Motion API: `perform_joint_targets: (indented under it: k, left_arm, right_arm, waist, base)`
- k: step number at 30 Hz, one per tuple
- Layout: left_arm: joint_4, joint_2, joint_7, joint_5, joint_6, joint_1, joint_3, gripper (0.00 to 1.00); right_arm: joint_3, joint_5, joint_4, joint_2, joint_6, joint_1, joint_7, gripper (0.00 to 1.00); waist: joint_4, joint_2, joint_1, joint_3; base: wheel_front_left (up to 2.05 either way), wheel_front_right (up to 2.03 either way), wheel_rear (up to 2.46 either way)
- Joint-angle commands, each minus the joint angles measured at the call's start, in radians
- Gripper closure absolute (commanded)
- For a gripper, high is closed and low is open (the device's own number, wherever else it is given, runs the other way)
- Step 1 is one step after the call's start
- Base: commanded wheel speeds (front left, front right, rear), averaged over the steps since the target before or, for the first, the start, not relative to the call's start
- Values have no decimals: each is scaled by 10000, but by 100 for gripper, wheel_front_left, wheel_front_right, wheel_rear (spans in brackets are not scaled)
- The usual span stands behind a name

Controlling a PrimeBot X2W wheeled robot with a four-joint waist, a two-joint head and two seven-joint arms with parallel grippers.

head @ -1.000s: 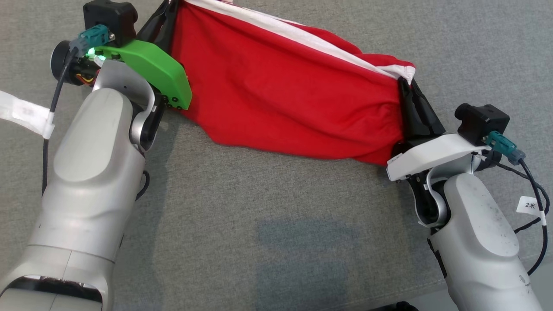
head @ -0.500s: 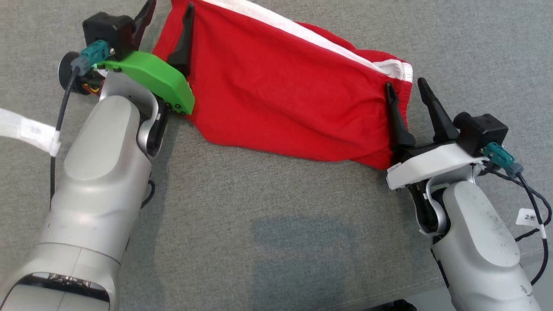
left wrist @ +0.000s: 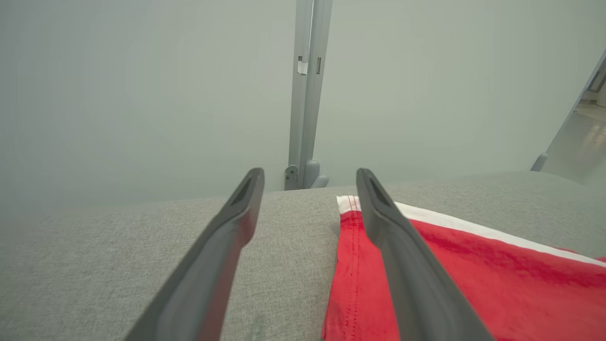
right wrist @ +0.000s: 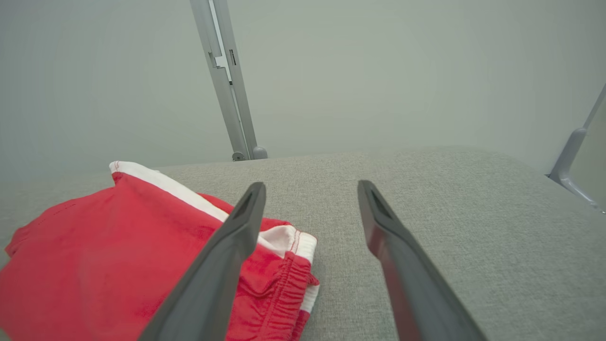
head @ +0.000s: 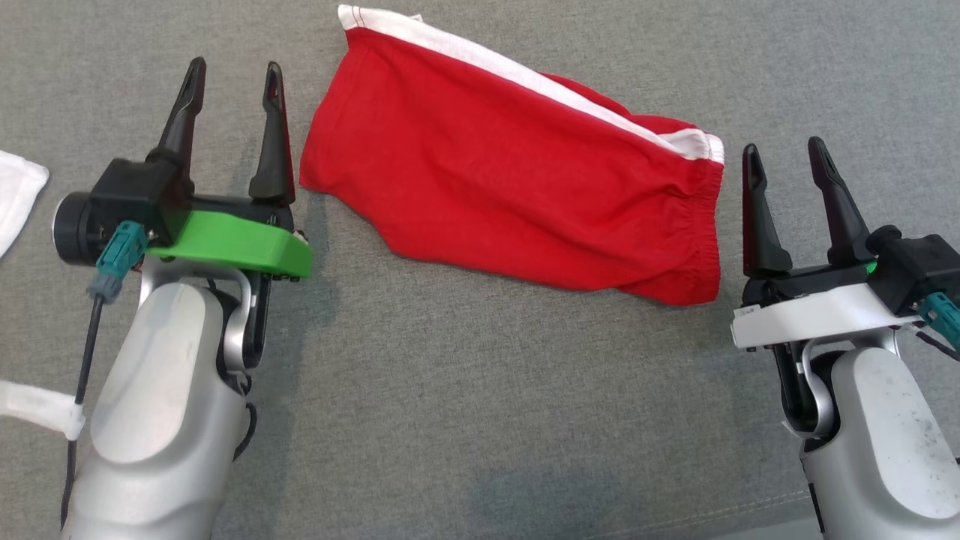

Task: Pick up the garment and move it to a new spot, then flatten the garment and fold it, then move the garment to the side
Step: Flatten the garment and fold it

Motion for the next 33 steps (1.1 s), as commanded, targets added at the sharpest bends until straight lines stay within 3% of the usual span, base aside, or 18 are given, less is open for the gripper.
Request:
perform_joint_targets:
  k: [1, 11, 21, 29, 33]
  left_arm:
    - [-285, 106, -25, 102, 104, 357, 91, 0]
    - [-1374, 405, 130, 421, 627, 2423, -69, 0]
    - [-1708, 522, 481, 206, 649, 2913, -164, 0]
    - [-1737, 494, 693, 201, 513, 2413, -341, 0]
    - [-1514, 544, 1077, 265, 147, 1677, -640, 0]
  right_arm:
    - [-77, -106, -63, -27, -11, 208, -45, 0]
    - [-546, -406, -333, -119, -11, 1258, -3, 0]
    - [-810, -416, -720, -25, -11, 1695, 237, 0]
    - [-867, -343, -893, 44, -11, 1580, 322, 0]
    - [-753, -299, -914, 71, -11, 1414, 336, 0]
  waist:
    - [158, 0, -1, -299]
    - [253, 0, -1, -1004]
    - [197, 0, -1, -1120]
    - [153, 0, -1, -978]
    - [27, 0, -1, -779]
  base:
    - [0, 0, 0]
    - [0, 0, 0]
    - [0, 0, 0]
    - [0, 0, 0]
    - [0, 0, 0]
